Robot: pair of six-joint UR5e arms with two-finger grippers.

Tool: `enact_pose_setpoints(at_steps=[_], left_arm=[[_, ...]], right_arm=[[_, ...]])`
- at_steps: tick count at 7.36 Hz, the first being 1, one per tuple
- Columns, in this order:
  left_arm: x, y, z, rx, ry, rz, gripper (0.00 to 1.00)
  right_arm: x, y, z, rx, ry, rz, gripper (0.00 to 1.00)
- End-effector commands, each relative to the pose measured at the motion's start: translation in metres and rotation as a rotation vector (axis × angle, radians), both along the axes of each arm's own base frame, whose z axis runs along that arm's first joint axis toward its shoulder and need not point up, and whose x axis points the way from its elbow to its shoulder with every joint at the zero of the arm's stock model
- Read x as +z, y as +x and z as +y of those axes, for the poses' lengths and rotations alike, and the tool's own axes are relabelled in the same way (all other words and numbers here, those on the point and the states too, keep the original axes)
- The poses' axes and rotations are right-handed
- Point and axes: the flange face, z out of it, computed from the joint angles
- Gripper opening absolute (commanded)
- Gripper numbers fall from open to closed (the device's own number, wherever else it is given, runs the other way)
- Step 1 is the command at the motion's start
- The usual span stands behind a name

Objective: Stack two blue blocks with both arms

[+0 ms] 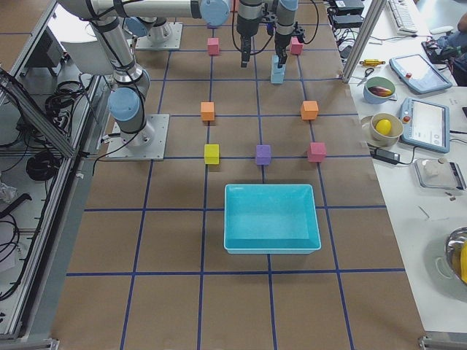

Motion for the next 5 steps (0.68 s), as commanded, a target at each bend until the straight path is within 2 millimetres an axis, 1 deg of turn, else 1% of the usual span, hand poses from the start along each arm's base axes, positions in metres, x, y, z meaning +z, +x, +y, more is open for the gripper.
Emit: enact_pose_setpoints(at_steps=[1, 2, 3, 4, 5], left_arm=[[0.003, -0.001, -0.001, 0.0, -0.006, 0.007, 0.33], [0.002, -0.001, -0.002, 0.001, -0.006, 0.008, 0.34], [-0.001, -0.001, -0.002, 0.001, -0.003, 0.008, 0.48], [-0.006, -0.002, -0.003, 0.012, -0.001, 0.008, 0.67], [-0.007, -0.002, -0.004, 0.029, -0.002, 0.012, 0.81]], right_arm=[[0.001, 0.002, 0.003, 0.013, -0.001, 0.027, 1.0], [0.001, 0.001, 0.003, 0.013, -0.002, 0.033, 1.0], [0.001, 0.001, 0.003, 0.013, 0.0, 0.033, 1.0], [0.001, 0.001, 0.003, 0.013, 0.0, 0.033, 1.0], [0.001, 0.001, 0.003, 0.013, 0.0, 0.035, 1.0]])
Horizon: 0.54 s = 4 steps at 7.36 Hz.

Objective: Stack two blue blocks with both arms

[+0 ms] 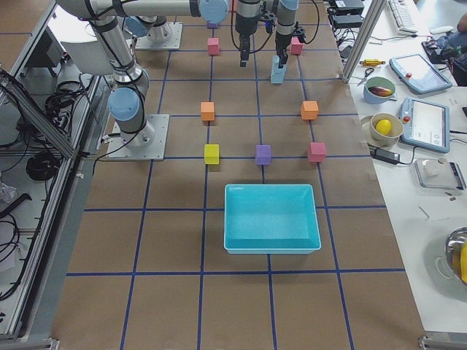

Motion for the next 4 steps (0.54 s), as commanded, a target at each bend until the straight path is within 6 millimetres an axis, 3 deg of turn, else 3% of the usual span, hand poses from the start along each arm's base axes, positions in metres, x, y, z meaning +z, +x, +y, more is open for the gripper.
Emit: enact_pose_setpoints(at_steps=[1, 2, 4], left_arm=[[-0.002, -0.001, -0.001, 0.013, -0.001, 0.003, 0.89], [0.019, 0.001, 0.001, 0.004, -0.027, 0.016, 0.96], [0.064, 0.014, -0.006, 0.005, -0.061, 0.083, 0.98]], right_arm=[[0.0, 0.001, 0.0, 0.0, -0.003, -0.01, 1.0], [0.0, 0.001, 0.0, 0.0, -0.003, -0.009, 1.0], [0.0, 0.001, 0.0, 0.0, -0.003, -0.01, 1.0]])
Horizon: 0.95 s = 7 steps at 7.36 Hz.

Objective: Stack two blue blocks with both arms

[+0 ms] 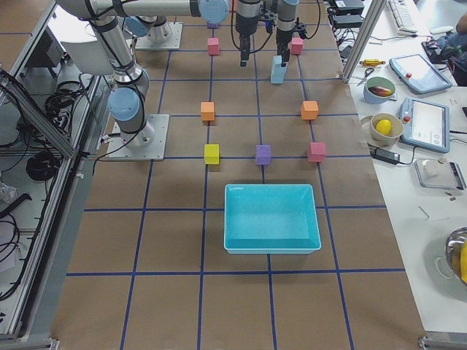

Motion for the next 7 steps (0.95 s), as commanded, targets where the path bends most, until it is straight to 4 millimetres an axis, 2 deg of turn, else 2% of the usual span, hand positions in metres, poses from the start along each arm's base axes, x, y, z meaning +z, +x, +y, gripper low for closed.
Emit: enact_pose_setpoints(at_steps=[1, 3, 4, 5, 6, 7], left_arm=[[0.063, 0.041, -0.013, -0.018, -0.025, 0.023, 0.98], [0.144, 0.142, -0.009, -0.149, 0.006, -0.027, 0.98], [0.173, 0.19, -0.002, -0.163, 0.002, -0.032, 0.98], [0.187, 0.231, 0.008, -0.191, 0.024, -0.033, 0.98], [0.188, 0.255, 0.035, -0.192, 0.088, -0.026, 0.94], [0.196, 0.253, 0.072, -0.194, 0.092, -0.029, 0.92]], right_arm=[[-0.001, -0.001, 0.0, 0.0, 0.002, 0.008, 1.0], [0.001, 0.001, -0.001, 0.004, -0.008, -0.006, 1.0], [-0.001, 0.0, -0.001, 0.008, -0.005, 0.003, 1.0], [-0.001, 0.0, -0.001, 0.009, -0.004, 0.003, 1.0], [-0.001, 0.001, -0.001, 0.007, -0.005, -0.006, 1.0], [-0.001, 0.001, -0.001, 0.004, -0.005, -0.006, 1.0]])
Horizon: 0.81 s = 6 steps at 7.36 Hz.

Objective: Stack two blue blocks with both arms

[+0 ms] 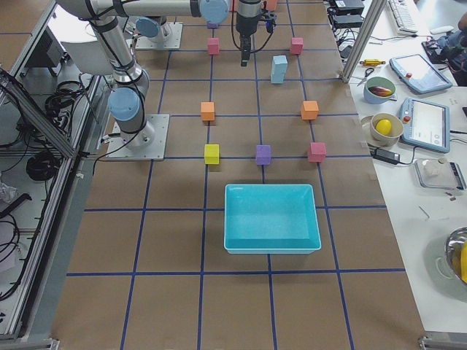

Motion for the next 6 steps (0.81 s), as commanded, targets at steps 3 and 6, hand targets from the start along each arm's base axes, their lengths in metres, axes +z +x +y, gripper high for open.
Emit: enact_pose_setpoints(at_steps=[3, 6], left_arm=[[0.018, 0.011, 0.102, -0.006, 0.004, 0.001, 0.93], [0.026, 0.009, 0.11, 0.003, -0.016, 0.003, 0.95]], right_arm=[[-0.001, 0.0, -0.001, -0.004, 0.0, -0.003, 1.0], [-0.001, 0.0, -0.001, -0.004, 0.0, -0.003, 1.0]])
